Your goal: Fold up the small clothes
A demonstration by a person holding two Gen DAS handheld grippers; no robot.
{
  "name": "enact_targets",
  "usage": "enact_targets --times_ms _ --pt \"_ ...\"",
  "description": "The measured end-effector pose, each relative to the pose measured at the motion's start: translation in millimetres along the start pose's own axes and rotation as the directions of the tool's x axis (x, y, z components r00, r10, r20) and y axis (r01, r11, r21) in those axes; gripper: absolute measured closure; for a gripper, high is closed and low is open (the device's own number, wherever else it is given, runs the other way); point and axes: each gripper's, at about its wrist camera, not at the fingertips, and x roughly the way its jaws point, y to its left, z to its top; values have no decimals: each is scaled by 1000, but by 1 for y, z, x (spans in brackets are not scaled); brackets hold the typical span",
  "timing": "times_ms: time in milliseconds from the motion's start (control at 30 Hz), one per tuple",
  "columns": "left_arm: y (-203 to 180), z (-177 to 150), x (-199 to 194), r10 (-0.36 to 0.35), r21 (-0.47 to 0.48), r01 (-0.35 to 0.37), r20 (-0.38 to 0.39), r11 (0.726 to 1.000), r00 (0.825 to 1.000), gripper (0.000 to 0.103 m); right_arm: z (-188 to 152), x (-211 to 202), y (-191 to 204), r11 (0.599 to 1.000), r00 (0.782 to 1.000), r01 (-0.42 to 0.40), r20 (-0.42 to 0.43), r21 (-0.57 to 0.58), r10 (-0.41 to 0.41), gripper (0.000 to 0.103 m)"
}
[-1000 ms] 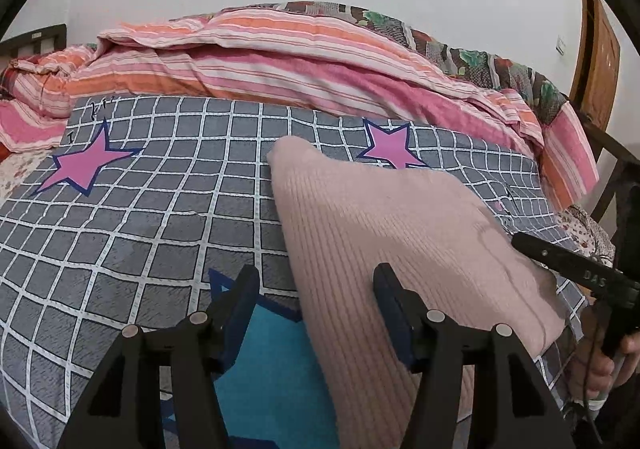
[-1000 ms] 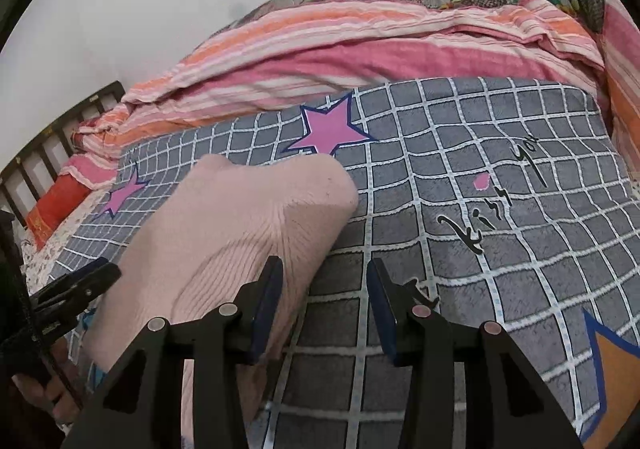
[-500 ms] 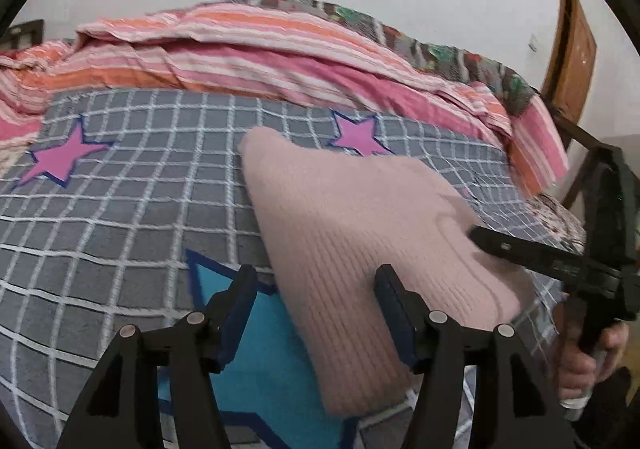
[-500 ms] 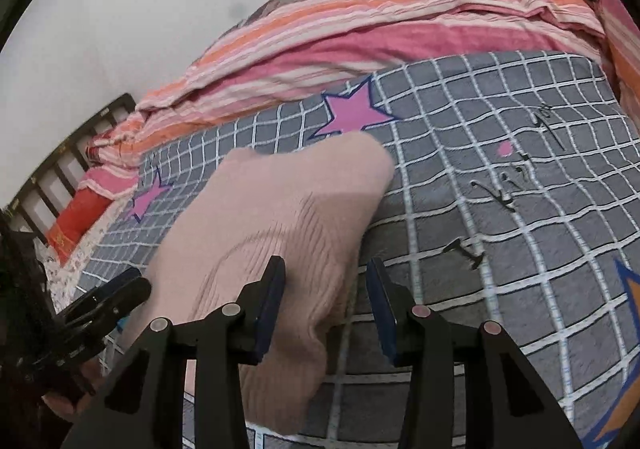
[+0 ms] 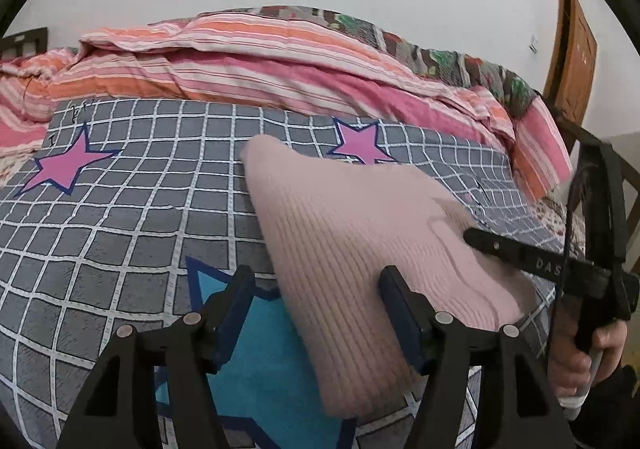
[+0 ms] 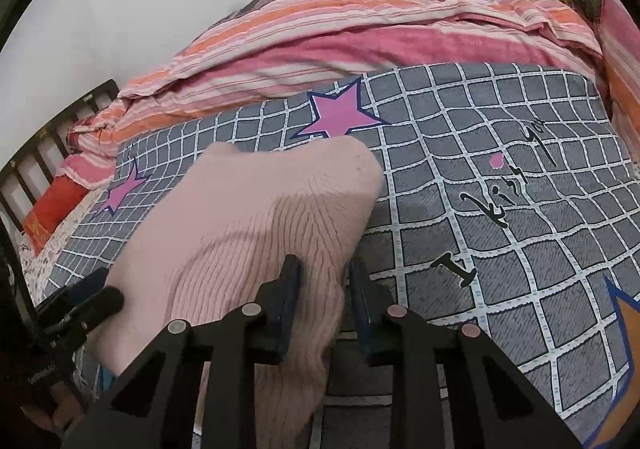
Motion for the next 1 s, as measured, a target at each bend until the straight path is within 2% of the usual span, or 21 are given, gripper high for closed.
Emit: enact_targets --times_ms 67,167,367,500,633,767,833,900,1000 --pt "3 1 0 2 -23 -2 3 1000 1000 39 0 0 -1 1000 1000 -10 0 11 10 78" --pt "6 3 0 4 -39 -4 13 999 1000 39 0 -1 -3 998 999 -53 0 46 53 88" --pt "10 6 -2 -25 -58 27 39 998 999 41 4 -18 -1 995 992 -94 89 35 90 91" --pt "9 7 5 -9 -56 10 23 998 1000 39 3 0 0 1000 1000 -3 14 23 3 91" --pt "5 6 9 30 -26 -30 5 999 1000 37 2 2 3 1000 1000 23 15 -1 -23 91" --pt "5 5 9 37 -11 -37 3 999 999 36 0 3 6 999 999 47 16 -24 -46 88" --pt "4 5 9 36 -14 -36 7 999 999 36 0 3 5 998 998 56 18 -28 -56 80" --pt "3 5 8 32 -16 -32 22 999 999 36 -1 1 5 996 996 83 35 -31 -82 67" --pt "2 11 9 44 -9 -43 35 999 998 37 0 -2 3 997 997 72 42 -29 -71 67"
